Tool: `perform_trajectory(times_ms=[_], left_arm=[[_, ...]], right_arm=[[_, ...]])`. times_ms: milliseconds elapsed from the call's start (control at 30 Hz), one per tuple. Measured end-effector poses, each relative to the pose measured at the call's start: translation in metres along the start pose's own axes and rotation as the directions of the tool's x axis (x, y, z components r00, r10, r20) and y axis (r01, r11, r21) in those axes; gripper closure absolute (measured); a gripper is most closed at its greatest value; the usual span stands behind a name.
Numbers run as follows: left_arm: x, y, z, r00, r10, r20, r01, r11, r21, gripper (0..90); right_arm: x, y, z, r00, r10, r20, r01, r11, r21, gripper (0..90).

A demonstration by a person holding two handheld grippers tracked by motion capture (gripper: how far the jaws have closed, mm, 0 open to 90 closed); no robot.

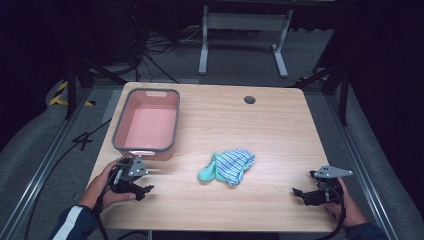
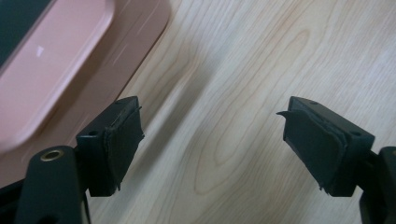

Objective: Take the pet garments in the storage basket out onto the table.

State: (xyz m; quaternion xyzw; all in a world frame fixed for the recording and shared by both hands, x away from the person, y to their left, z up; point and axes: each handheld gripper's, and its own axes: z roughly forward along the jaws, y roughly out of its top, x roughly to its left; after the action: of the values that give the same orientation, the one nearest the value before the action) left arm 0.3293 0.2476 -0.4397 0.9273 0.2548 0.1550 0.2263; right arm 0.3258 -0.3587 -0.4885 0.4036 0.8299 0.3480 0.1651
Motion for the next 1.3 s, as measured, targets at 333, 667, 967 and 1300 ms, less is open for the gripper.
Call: perform_trajectory(times_ms=[333,667,967,1300], left_arm=[[0.014,-0.042,0.0,0.9911,-0.131,0.023,0.132,0.9883,-0.076,19.5],[0.02,-0.082,0.006,0.9634,-0.262,0.055,0.268,0.9423,-0.201,15.3],[0.019,-0.082,0.006,0.9609,-0.272,0.049,0.277,0.9395,-0.202,14.6],[0.018,-0.082,0.006,0.9569,-0.286,0.049,0.29,0.9355,-0.202,14.5]], right_arm=[[0.0,0.0,0.0,1.0,0.0,0.0,0.0,1.0,0.0,0.6],[0.0,0.0,0.0,1.0,-0.002,-0.001,0.002,1.0,0.0,0.6],[0.0,0.0,0.0,1.0,0.002,-0.001,-0.002,1.0,-0.001,0.6],[0.0,0.0,0.0,1.0,0.001,-0.002,-0.001,1.0,-0.001,0.5]])
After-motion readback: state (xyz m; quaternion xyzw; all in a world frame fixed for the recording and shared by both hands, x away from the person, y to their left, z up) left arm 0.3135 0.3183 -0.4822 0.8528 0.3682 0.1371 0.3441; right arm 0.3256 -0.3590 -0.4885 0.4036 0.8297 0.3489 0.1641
